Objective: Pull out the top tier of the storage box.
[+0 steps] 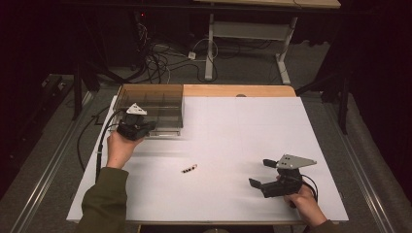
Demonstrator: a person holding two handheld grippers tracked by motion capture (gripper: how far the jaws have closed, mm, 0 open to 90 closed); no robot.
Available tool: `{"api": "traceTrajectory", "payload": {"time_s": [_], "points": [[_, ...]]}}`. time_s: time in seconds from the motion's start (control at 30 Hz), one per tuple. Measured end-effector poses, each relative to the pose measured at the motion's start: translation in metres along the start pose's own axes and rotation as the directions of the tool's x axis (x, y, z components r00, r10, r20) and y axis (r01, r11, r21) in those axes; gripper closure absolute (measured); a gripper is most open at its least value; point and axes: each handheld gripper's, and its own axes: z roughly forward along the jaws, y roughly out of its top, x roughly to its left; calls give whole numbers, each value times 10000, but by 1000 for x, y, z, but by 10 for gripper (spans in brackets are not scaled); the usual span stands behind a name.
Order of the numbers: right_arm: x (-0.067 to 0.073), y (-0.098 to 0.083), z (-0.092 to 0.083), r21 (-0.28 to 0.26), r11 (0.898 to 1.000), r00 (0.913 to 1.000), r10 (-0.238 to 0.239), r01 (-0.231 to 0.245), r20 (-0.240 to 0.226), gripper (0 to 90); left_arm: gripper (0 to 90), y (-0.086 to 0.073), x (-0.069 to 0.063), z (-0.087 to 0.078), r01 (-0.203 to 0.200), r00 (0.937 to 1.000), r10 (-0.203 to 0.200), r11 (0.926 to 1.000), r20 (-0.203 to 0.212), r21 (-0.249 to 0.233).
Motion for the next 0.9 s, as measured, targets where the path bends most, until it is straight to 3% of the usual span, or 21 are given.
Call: {"api": "traceTrajectory", "payload": {"time_s": [0.33, 0.67, 0.9], "points": [[0, 0, 0, -1, 10000, 10000, 5, -5, 0, 85, 874, 0, 2, -5, -26, 9999, 22, 9995, -136, -299], [0, 0, 0, 12, 10000, 10000, 15, -15, 12, 85, 771, -5, 1, -23, 126, 9990, -93, 9970, 437, -766], [1, 1, 1, 44, 10000, 10000, -24, 24, 18, 85, 702, -10, 0, -29, 107, 9976, -50, 9965, 683, -835]]}}
